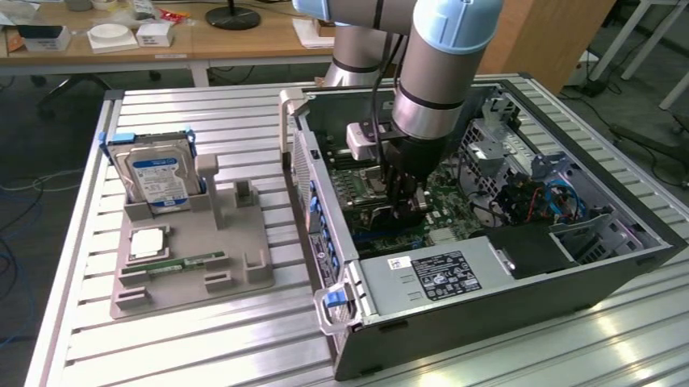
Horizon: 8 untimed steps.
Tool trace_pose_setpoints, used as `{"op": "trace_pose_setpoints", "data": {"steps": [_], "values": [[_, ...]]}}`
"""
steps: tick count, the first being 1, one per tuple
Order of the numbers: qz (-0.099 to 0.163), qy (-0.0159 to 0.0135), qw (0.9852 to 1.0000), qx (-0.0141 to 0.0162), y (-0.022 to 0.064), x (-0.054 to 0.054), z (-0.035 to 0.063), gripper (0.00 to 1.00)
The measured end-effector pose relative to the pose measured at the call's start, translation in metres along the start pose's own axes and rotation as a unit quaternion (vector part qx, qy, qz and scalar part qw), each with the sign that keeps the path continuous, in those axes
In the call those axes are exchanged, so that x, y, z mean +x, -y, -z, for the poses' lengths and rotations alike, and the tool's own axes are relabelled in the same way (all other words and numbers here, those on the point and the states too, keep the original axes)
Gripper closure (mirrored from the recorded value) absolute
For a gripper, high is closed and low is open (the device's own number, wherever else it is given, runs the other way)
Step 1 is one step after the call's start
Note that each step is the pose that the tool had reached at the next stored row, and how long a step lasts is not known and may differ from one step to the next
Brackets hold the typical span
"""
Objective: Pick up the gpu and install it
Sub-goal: 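Insert the gpu into the slot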
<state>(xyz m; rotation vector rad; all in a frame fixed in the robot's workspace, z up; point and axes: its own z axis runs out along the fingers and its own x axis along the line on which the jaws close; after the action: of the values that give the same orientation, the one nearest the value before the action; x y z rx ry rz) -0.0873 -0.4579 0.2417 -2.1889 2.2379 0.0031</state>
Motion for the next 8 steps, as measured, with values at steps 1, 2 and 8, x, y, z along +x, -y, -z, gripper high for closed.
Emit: {"op": "trace_pose_setpoints", "data": {"steps": [1, 2, 8], "values": [[0.000, 0.0000, 1.0000, 0.0000, 0.0000, 0.0000, 0.0000, 0.74], [0.000, 0.0000, 1.0000, 0.0000, 0.0000, 0.0000, 0.0000, 0.74], [0.000, 0.0000, 1.0000, 0.0000, -0.0018, 0.0000, -0.0001, 0.74]]}}
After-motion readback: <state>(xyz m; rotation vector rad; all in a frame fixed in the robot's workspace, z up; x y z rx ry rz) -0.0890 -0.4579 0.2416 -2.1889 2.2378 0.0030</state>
